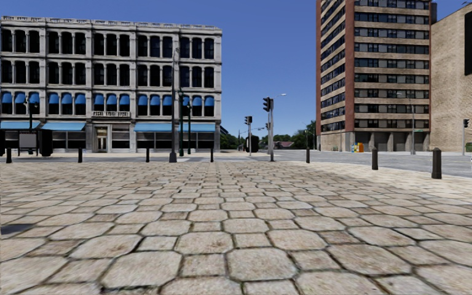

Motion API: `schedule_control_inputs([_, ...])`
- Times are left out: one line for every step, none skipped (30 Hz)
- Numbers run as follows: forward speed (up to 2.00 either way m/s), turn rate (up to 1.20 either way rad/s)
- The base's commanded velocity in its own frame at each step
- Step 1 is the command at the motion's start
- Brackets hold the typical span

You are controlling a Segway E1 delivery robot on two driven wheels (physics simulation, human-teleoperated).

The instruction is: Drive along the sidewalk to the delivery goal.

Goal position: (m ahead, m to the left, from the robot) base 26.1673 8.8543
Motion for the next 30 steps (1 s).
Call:
schedule_control_inputs([2.0, -0.25])
schedule_control_inputs([2.0, -0.25])
schedule_control_inputs([2.0, -0.25])
schedule_control_inputs([2.0, -0.25])
schedule_control_inputs([2.0, -0.25])
schedule_control_inputs([2.0, -0.25])
schedule_control_inputs([2.0, -0.25])
schedule_control_inputs([2.0, -0.25])
schedule_control_inputs([2.0, -0.25])
schedule_control_inputs([2.0, -0.25])
schedule_control_inputs([2.0, -0.25])
schedule_control_inputs([2.0, -0.25])
schedule_control_inputs([2.0, -0.25])
schedule_control_inputs([2.0, -0.25])
schedule_control_inputs([2.0, -0.25])
schedule_control_inputs([2.0, -0.25])
schedule_control_inputs([2.0, -0.25])
schedule_control_inputs([2.0, -0.25])
schedule_control_inputs([2.0, -0.25])
schedule_control_inputs([2.0, -0.14])
schedule_control_inputs([2.0, 0.0])
schedule_control_inputs([2.0, 0.0])
schedule_control_inputs([2.0, 0.0])
schedule_control_inputs([2.0, 0.0])
schedule_control_inputs([2.0, 0.0])
schedule_control_inputs([2.0, 0.0])
schedule_control_inputs([2.0, 0.0])
schedule_control_inputs([2.0, 0.0])
schedule_control_inputs([2.0, 0.0])
schedule_control_inputs([2.0, 0.0])
